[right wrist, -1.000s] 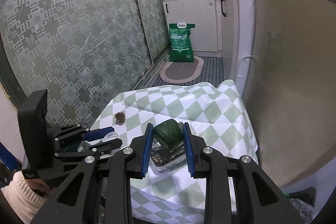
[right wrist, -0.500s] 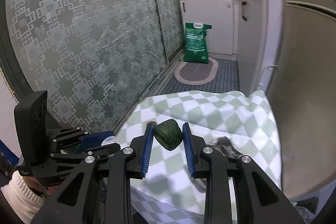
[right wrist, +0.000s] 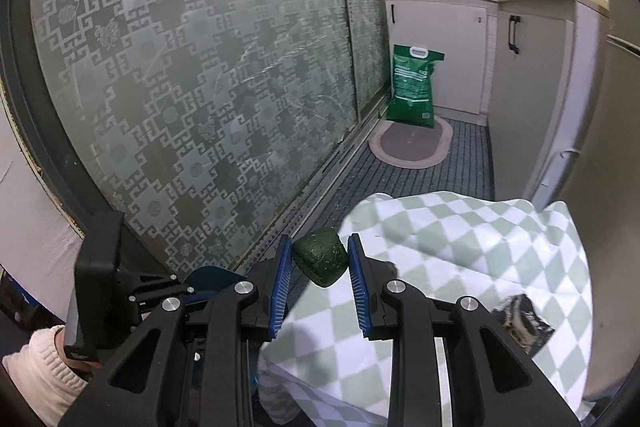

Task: Collect trash
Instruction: 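Release the lime piece into the bin with the right gripper while the left drops the cap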

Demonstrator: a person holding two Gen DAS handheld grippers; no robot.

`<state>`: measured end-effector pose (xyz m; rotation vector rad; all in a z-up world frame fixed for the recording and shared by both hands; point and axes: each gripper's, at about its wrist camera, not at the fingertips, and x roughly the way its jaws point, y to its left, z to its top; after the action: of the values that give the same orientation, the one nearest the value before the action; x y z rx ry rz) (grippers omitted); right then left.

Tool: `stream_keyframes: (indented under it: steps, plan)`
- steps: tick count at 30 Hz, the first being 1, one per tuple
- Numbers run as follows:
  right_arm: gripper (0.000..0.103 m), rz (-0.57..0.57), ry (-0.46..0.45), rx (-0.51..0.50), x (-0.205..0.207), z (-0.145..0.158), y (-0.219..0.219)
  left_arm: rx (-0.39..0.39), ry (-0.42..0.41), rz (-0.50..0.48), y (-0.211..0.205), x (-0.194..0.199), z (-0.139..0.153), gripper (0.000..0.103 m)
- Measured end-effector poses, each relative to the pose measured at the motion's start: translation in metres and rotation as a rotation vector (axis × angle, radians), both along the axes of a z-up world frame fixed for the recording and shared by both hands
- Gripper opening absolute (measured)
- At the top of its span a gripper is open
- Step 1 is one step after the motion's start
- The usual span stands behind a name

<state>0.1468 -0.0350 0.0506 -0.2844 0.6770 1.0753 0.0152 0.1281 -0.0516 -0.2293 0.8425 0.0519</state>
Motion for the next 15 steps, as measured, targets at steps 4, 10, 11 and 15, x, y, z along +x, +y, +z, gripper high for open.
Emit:
stream_keyframes:
  steps: [4,10,11,15]
  plan:
    - [0.028,0.020,0.006,-0.007,-0.006,-0.002,0.015,0.001,0.061,0.007,0.009,-0.007,-0.014,0.032]
    - [0.028,0.058,0.023,-0.044,-0.019,-0.011,0.040,0.000,0.155,0.034,0.024,-0.015,-0.037,0.032]
    - [0.028,0.067,0.025,-0.051,-0.021,-0.013,0.044,0.000,0.171,0.041,0.026,-0.016,-0.041,0.032]
    - [0.028,0.107,0.031,-0.081,-0.033,-0.020,0.060,0.000,0.231,0.058,0.036,-0.020,-0.055,0.032]
